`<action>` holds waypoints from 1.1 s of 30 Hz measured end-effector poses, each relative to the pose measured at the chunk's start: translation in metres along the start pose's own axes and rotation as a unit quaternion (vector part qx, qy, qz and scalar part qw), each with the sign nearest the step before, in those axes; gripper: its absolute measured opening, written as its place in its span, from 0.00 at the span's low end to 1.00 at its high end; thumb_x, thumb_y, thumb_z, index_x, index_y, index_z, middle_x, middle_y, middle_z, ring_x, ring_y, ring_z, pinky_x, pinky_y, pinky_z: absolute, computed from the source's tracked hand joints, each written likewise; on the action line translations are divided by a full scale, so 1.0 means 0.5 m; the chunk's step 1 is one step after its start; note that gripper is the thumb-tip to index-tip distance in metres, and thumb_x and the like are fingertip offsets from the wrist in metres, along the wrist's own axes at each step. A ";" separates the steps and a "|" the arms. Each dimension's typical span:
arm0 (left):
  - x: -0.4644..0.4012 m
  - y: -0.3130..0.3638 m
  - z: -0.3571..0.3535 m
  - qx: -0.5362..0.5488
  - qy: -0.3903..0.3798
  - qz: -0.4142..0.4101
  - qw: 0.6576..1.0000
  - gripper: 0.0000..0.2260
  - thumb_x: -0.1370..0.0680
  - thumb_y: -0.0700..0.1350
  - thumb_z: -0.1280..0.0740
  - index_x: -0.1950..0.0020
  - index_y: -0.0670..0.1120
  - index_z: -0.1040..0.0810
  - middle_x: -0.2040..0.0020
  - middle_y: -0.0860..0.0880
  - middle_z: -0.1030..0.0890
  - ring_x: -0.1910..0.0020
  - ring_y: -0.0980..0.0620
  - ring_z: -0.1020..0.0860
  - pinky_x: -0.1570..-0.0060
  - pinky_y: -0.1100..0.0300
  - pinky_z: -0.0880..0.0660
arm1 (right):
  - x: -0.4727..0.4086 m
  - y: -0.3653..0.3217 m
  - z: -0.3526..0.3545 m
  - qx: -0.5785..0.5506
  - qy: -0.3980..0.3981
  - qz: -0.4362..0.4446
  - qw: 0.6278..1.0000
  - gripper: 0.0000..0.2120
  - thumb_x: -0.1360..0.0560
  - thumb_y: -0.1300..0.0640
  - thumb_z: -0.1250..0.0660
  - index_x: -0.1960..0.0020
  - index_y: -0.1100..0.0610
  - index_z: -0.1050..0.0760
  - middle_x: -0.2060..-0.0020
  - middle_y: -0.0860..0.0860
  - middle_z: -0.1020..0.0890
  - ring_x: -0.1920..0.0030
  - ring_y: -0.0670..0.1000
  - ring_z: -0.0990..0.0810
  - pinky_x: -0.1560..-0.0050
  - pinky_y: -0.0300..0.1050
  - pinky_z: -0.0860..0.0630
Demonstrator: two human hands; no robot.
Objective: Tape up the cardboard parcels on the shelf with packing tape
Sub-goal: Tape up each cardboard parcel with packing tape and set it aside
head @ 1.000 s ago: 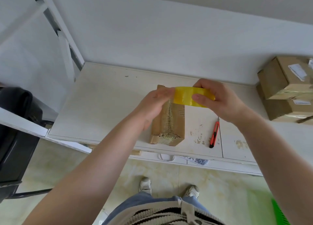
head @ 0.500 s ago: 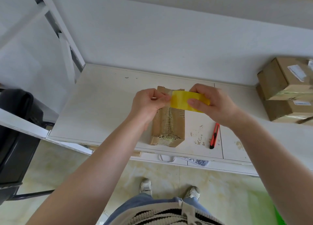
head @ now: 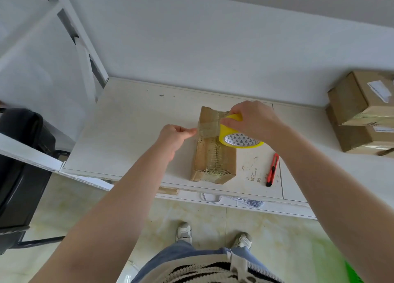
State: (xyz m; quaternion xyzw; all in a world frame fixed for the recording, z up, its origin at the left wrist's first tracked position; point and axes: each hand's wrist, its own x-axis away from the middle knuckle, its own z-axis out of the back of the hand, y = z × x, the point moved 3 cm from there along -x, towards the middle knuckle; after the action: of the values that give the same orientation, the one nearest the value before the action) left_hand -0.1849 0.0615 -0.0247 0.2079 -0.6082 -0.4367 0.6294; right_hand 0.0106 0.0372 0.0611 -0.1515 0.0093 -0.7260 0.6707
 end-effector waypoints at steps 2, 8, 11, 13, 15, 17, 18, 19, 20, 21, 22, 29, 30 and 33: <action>-0.008 -0.004 -0.006 -0.002 -0.008 0.016 1.000 0.11 0.26 0.50 0.26 0.55 0.43 0.21 0.51 0.47 0.20 0.41 0.45 0.26 0.41 0.52 0.34 | -0.004 -0.002 0.000 0.002 0.002 0.001 1.000 0.22 0.23 0.37 0.39 0.51 0.55 0.21 0.55 0.51 0.19 0.53 0.54 0.22 0.62 0.44 0.33; -0.025 -0.017 -0.015 -0.029 -0.022 0.034 0.999 0.15 0.26 0.53 0.26 0.49 0.43 0.20 0.38 0.43 0.21 0.37 0.45 0.24 0.30 0.43 0.33 | -0.008 -0.006 -0.005 -0.008 0.008 -0.007 1.000 0.23 0.23 0.38 0.38 0.50 0.57 0.20 0.55 0.53 0.18 0.54 0.54 0.21 0.62 0.44 0.32; -0.040 -0.034 -0.023 -0.020 -0.002 0.016 1.000 0.20 0.24 0.53 0.27 0.40 0.43 0.27 0.37 0.43 0.24 0.38 0.45 0.24 0.39 0.52 0.31 | -0.012 -0.009 -0.008 -0.011 0.004 -0.008 1.000 0.23 0.23 0.38 0.38 0.52 0.58 0.21 0.57 0.54 0.19 0.56 0.54 0.22 0.64 0.43 0.33; -0.043 -0.043 -0.028 -0.058 0.027 -0.027 0.998 0.18 0.22 0.54 0.30 0.42 0.47 0.32 0.37 0.43 0.28 0.42 0.45 0.25 0.44 0.54 0.32 | -0.013 -0.010 -0.009 -0.011 0.005 -0.011 1.000 0.23 0.23 0.38 0.38 0.52 0.58 0.21 0.57 0.53 0.19 0.57 0.54 0.22 0.66 0.42 0.34; -0.042 -0.051 -0.033 -0.173 0.059 -0.093 0.979 0.11 0.19 0.55 0.36 0.46 0.48 0.29 0.37 0.44 0.31 0.43 0.44 0.26 0.39 0.50 0.32 | -0.014 -0.009 -0.010 -0.010 0.005 -0.014 1.000 0.23 0.23 0.38 0.38 0.52 0.58 0.21 0.57 0.54 0.19 0.57 0.54 0.22 0.67 0.41 0.35; -0.038 -0.059 -0.041 -0.298 0.096 -0.156 0.937 0.13 0.17 0.54 0.42 0.46 0.48 0.22 0.34 0.46 0.32 0.37 0.44 0.29 0.36 0.50 0.36 | -0.014 -0.010 -0.012 -0.008 0.007 -0.013 1.000 0.23 0.23 0.38 0.38 0.52 0.59 0.21 0.58 0.54 0.19 0.57 0.55 0.22 0.67 0.41 0.35; -0.033 -0.060 -0.047 -0.340 0.116 -0.181 0.916 0.15 0.16 0.53 0.44 0.44 0.48 0.20 0.33 0.47 0.32 0.35 0.45 0.30 0.36 0.49 0.39 | -0.014 -0.011 -0.013 -0.004 0.008 -0.012 1.000 0.23 0.23 0.38 0.38 0.53 0.59 0.21 0.59 0.54 0.19 0.57 0.55 0.22 0.67 0.41 0.35; -0.030 -0.061 -0.053 -0.363 0.132 -0.194 0.902 0.16 0.16 0.53 0.45 0.44 0.49 0.19 0.32 0.47 0.32 0.35 0.46 0.31 0.36 0.49 0.40 | -0.014 -0.011 -0.014 0.000 0.008 -0.012 1.000 0.23 0.24 0.38 0.38 0.54 0.58 0.21 0.60 0.53 0.20 0.58 0.55 0.22 0.67 0.42 0.35; -0.026 -0.059 -0.057 -0.374 0.144 -0.195 0.895 0.18 0.16 0.53 0.46 0.44 0.50 0.18 0.33 0.48 0.31 0.35 0.46 0.31 0.36 0.49 0.40 | -0.014 -0.012 -0.014 0.004 0.009 -0.011 1.000 0.23 0.24 0.37 0.38 0.54 0.58 0.22 0.61 0.52 0.20 0.58 0.54 0.22 0.67 0.43 0.35; -0.027 -0.059 -0.061 -0.378 0.149 -0.189 0.894 0.19 0.16 0.55 0.47 0.46 0.51 0.18 0.33 0.48 0.31 0.36 0.46 0.31 0.36 0.49 0.40 | -0.015 -0.011 -0.015 0.009 0.010 -0.011 1.000 0.23 0.24 0.37 0.38 0.55 0.57 0.22 0.62 0.51 0.21 0.58 0.54 0.22 0.67 0.43 0.36; -0.027 -0.056 -0.065 -0.383 0.152 -0.181 0.893 0.21 0.16 0.56 0.48 0.46 0.51 0.17 0.34 0.49 0.30 0.36 0.46 0.30 0.36 0.48 0.40 | -0.014 -0.012 -0.015 0.014 0.010 -0.009 1.000 0.23 0.24 0.37 0.38 0.55 0.57 0.22 0.62 0.51 0.22 0.58 0.54 0.23 0.67 0.43 0.36; -0.025 -0.044 -0.065 -0.453 0.137 -0.179 0.862 0.22 0.15 0.55 0.52 0.40 0.52 0.19 0.39 0.48 0.26 0.44 0.45 0.24 0.36 0.46 0.34 | -0.003 0.002 -0.006 -0.036 0.000 -0.022 0.999 0.24 0.27 0.31 0.38 0.62 0.52 0.24 0.67 0.47 0.25 0.61 0.51 0.25 0.66 0.44 0.35; -0.024 -0.043 -0.065 -0.466 0.133 -0.176 0.857 0.22 0.15 0.55 0.53 0.39 0.53 0.20 0.40 0.48 0.26 0.45 0.45 0.23 0.35 0.44 0.35 | 0.001 0.010 -0.002 -0.049 -0.007 -0.027 0.998 0.23 0.27 0.31 0.37 0.64 0.51 0.26 0.68 0.47 0.27 0.62 0.51 0.26 0.66 0.44 0.36; -0.019 -0.039 -0.072 -0.490 0.123 -0.170 0.846 0.21 0.14 0.54 0.54 0.39 0.55 0.21 0.40 0.48 0.27 0.45 0.45 0.24 0.32 0.41 0.39 | 0.017 0.039 -0.002 -0.058 -0.012 -0.047 0.997 0.23 0.28 0.33 0.34 0.69 0.49 0.31 0.70 0.46 0.29 0.67 0.47 0.29 0.69 0.43 0.38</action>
State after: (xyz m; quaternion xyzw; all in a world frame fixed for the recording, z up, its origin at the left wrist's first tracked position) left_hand -0.1555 0.0493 -0.0519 0.0250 -0.1879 -0.7490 0.6348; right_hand 0.0288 0.0266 0.0580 -0.1989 0.0365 -0.7530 0.6262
